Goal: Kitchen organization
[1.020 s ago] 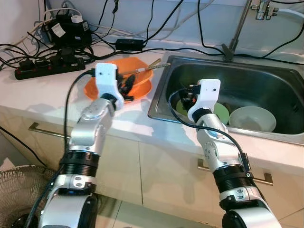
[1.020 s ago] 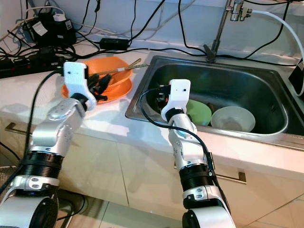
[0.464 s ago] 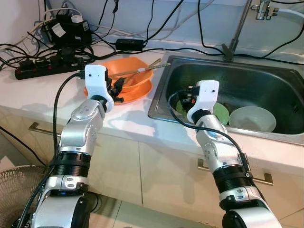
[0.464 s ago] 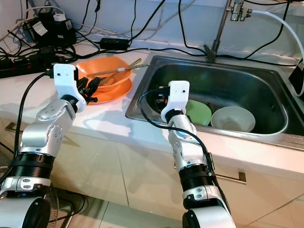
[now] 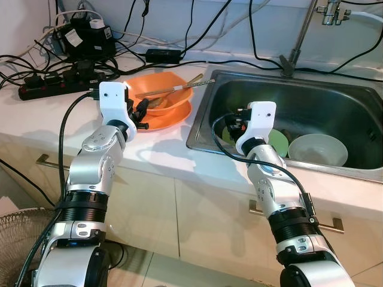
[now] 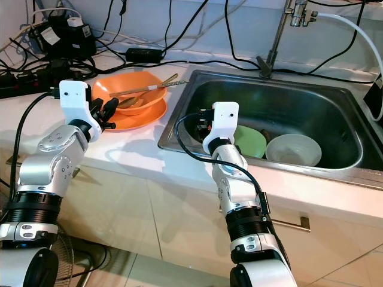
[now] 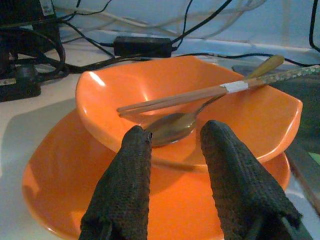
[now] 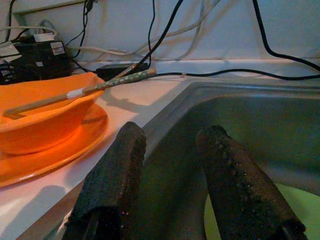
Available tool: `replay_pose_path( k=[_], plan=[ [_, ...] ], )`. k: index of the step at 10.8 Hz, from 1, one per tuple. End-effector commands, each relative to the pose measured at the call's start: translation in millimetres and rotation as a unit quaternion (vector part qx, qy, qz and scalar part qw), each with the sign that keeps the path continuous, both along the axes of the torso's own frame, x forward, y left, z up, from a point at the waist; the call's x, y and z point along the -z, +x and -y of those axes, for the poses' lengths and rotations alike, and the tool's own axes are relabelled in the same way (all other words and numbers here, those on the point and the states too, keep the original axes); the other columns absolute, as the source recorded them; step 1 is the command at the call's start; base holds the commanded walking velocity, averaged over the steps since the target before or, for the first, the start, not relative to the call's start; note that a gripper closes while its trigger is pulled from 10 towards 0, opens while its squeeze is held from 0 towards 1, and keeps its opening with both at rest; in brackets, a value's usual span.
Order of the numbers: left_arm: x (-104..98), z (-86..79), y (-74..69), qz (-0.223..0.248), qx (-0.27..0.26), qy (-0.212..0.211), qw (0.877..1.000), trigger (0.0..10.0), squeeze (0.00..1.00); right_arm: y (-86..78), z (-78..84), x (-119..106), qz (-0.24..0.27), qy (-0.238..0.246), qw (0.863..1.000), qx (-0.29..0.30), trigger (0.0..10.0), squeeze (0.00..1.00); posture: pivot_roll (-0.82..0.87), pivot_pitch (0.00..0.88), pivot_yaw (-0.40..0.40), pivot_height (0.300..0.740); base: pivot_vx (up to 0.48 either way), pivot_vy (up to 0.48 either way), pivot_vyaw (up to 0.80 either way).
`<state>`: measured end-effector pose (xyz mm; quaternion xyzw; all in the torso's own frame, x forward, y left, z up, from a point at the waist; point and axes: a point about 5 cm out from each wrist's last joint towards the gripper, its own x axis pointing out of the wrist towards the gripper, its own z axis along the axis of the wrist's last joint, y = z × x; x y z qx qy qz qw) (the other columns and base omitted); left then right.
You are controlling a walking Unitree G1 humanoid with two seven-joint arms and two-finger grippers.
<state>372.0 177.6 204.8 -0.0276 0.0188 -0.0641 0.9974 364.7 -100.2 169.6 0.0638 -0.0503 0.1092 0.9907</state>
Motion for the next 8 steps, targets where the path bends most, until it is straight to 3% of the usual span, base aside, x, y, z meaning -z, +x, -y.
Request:
replay_pose_path(
  k=[1,3,5,8],
  plan=[
    [-1,-6.4,-1.0,-0.004,-0.010,0.002,1.000,10.0,0.00,3.4,1.3,-7,0.007,0.002,1.000,0.003,10.0,0.00,0.18,0.022,-0.007,0.740,0.000,0.000,0.00],
    [-6,-2.1,-1.2,0.012,0.007,0.007,1.000,10.0,0.00,3.5,1.7,-6,0.007,0.002,1.000,0.003,10.0,0.00,0.18,0.024,-0.008,0.740,0.000,0.000,0.00],
    [-16,21.9,-4.9,0.047,0.063,-0.007,0.997,10.0,0.00,3.1,1.0,-6,0.007,0.003,1.000,0.003,10.0,0.00,0.17,0.024,-0.008,0.740,0.000,0.000,0.00],
    [1,38.4,0.5,0.018,0.085,-0.018,0.996,10.0,0.00,3.4,2.2,-6,0.006,0.001,1.000,0.004,10.0,0.00,0.17,0.025,-0.007,0.740,0.000,0.000,0.00]
  ],
)
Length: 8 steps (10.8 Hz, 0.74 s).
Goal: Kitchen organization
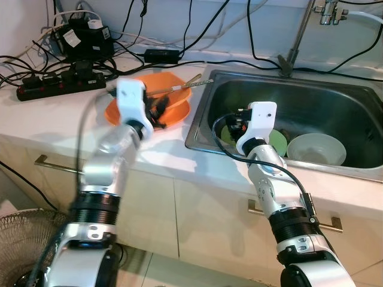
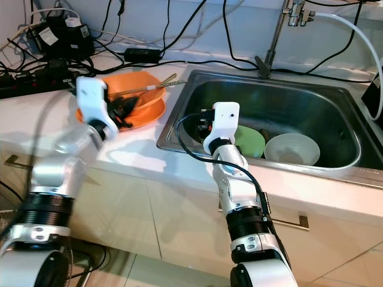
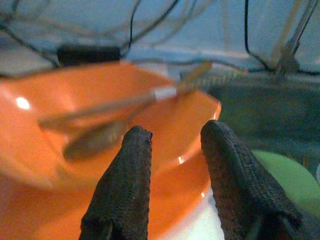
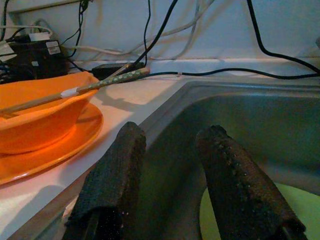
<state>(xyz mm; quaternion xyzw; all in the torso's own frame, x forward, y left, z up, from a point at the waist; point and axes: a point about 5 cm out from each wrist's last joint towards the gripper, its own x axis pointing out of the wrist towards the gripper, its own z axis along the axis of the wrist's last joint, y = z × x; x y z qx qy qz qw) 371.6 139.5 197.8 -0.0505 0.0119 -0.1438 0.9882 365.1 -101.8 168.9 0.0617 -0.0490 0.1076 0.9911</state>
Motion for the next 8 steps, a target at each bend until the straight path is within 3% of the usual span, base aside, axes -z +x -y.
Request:
replay_pose_path(
  k=[1,4,8],
  plan=[
    [-4,2.0,3.5,0.009,0.005,0.002,1.000,10.0,0.00,3.2,0.9,-7,0.007,0.003,1.000,0.003,10.0,0.00,0.17,0.024,-0.007,0.740,0.000,0.000,0.00],
    [-3,2.5,11.4,0.012,-0.005,0.001,1.000,10.0,0.00,2.6,1.4,-6,0.007,0.002,1.000,0.005,10.0,0.00,0.16,0.024,-0.002,0.740,0.000,0.000,0.00],
    [-4,-21.2,12.1,0.013,-0.042,0.010,0.999,10.0,0.00,2.9,2.5,-6,0.008,0.002,1.000,0.006,10.0,0.00,0.16,0.025,-0.004,0.740,0.000,0.000,0.00]
  ],
)
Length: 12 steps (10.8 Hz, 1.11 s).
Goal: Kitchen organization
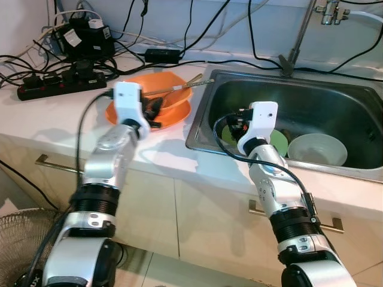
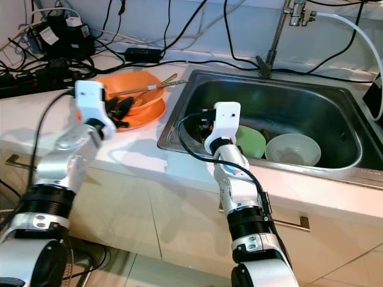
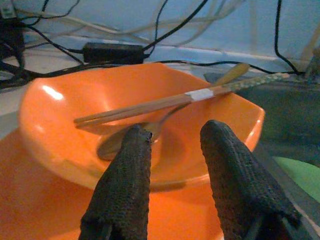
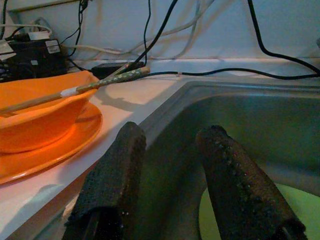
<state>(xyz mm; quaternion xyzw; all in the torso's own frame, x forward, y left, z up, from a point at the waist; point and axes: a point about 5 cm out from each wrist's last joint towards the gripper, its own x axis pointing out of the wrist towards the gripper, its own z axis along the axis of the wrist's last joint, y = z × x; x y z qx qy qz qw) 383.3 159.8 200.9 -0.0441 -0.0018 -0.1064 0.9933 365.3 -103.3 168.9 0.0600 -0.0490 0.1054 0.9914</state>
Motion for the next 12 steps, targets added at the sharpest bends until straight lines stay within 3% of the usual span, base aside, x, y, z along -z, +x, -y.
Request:
replay_pose_path(
  k=[1,5,8,10,12],
  plan=[
    [1,-7.6,-1.0,-0.003,-0.014,0.003,1.000,10.0,0.00,2.9,0.9,-7,0.008,0.004,1.000,0.004,10.0,0.00,0.17,0.024,-0.005,0.740,0.000,0.000,0.00],
    [3,-24.5,-4.3,-0.009,-0.036,0.013,0.999,10.0,0.00,3.5,1.5,-7,0.007,0.003,1.000,0.003,10.0,0.00,0.17,0.023,-0.009,0.740,0.000,0.000,0.00],
    [3,-26.1,-4.4,-0.009,-0.039,0.014,0.999,10.0,0.00,3.5,1.5,-7,0.007,0.003,1.000,0.003,10.0,0.00,0.17,0.023,-0.009,0.740,0.000,0.000,0.00],
    [-8,-44.9,-0.5,0.002,-0.059,0.035,0.998,10.0,0.00,3.6,0.9,-6,0.007,0.003,1.000,0.003,10.0,0.00,0.17,0.020,-0.008,0.740,0.000,0.000,0.00],
    [-12,-51.8,2.0,0.002,-0.066,0.048,0.997,10.0,0.00,3.7,2.1,-6,0.006,0.002,1.000,0.005,10.0,0.00,0.17,0.022,-0.006,0.740,0.000,0.000,0.00]
  ],
)
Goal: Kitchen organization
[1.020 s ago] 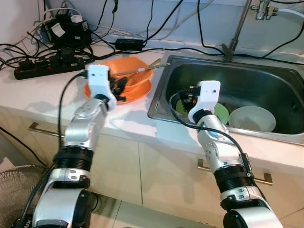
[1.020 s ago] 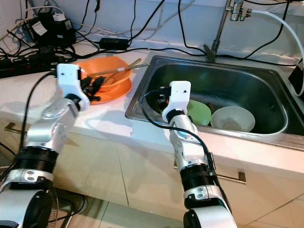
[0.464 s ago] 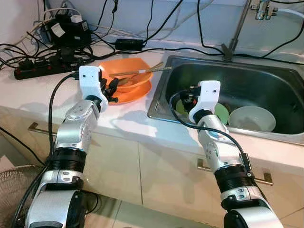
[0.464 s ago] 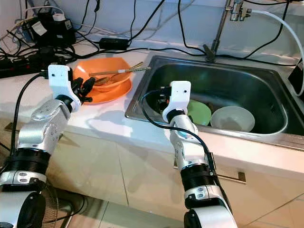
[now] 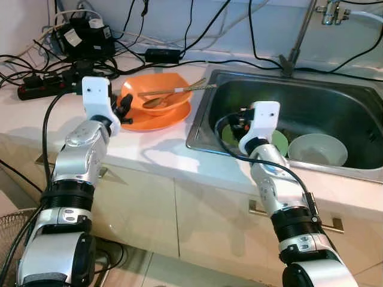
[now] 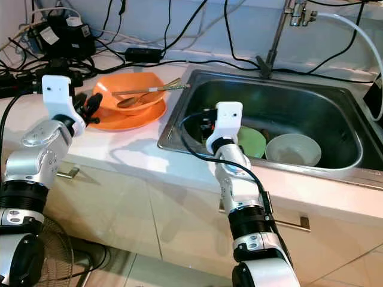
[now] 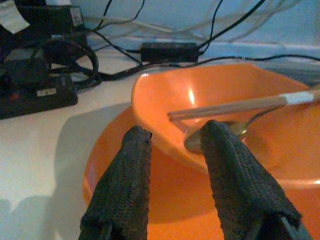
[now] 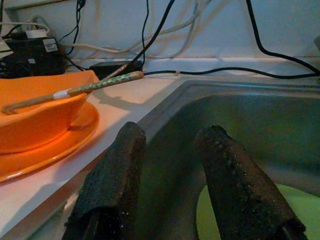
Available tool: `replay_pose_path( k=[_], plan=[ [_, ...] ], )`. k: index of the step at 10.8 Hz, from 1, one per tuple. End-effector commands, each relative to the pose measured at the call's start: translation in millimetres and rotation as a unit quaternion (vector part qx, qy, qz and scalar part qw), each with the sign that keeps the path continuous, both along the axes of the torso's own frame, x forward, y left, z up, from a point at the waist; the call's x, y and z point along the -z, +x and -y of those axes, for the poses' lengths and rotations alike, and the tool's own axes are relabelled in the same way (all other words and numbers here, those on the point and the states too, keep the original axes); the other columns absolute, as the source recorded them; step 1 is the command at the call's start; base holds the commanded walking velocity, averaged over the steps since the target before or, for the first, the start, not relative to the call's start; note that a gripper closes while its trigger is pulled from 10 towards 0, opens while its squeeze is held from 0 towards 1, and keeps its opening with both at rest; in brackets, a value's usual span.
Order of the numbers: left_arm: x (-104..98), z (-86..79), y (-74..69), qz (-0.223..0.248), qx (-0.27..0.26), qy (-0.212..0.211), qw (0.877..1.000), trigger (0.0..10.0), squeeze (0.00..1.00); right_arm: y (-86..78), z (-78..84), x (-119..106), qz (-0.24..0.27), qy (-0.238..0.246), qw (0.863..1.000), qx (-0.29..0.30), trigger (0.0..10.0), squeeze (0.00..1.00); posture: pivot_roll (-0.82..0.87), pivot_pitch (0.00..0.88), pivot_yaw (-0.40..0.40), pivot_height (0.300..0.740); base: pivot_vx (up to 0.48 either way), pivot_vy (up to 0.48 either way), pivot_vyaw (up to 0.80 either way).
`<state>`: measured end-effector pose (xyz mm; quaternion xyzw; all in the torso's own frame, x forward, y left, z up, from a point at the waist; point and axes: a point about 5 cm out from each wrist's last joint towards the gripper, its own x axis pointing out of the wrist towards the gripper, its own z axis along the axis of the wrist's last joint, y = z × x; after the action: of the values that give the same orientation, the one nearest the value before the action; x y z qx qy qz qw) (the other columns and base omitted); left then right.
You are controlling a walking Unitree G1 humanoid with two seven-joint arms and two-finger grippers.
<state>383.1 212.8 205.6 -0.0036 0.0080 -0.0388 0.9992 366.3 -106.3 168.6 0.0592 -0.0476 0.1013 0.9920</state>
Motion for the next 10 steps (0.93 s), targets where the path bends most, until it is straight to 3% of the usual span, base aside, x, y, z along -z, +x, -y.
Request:
replay_pose_path(
  k=[1,2,4,5,7,10],
  plan=[
    [-10,-0.7,2.7,0.012,0.002,0.012,1.000,10.0,0.00,2.7,-0.9,-6,0.007,0.003,1.000,0.001,10.0,0.00,0.17,0.022,-0.006,0.740,0.000,0.000,0.00],
    [-13,0.0,2.9,0.019,0.004,0.017,1.000,10.0,0.00,2.8,-0.8,-6,0.007,0.003,1.000,0.001,10.0,0.00,0.17,0.022,-0.007,0.740,0.000,0.000,0.00],
    [-31,30.7,-1.3,0.077,0.074,0.008,0.994,10.0,0.00,2.7,-0.9,-6,0.007,0.003,1.000,0.000,10.0,0.00,0.17,0.022,-0.009,0.740,0.000,0.000,0.00],
    [-32,41.8,-2.8,0.082,0.093,0.004,0.992,10.0,0.00,2.6,-0.9,-6,0.007,0.003,1.000,0.000,10.0,0.00,0.17,0.021,-0.010,0.740,0.000,0.000,0.00],
    [-17,57.0,-2.4,0.056,0.108,-0.014,0.992,10.0,0.00,2.8,-1.1,-6,0.007,0.002,1.000,0.000,10.0,0.00,0.17,0.020,-0.007,0.740,0.000,0.000,0.00],
    [3,60.7,-3.5,0.022,0.102,-0.054,0.993,10.0,0.00,2.6,-0.4,-5,0.007,0.002,1.000,0.001,10.0,0.00,0.16,0.014,-0.003,0.740,0.000,0.000,0.00]
  ],
)
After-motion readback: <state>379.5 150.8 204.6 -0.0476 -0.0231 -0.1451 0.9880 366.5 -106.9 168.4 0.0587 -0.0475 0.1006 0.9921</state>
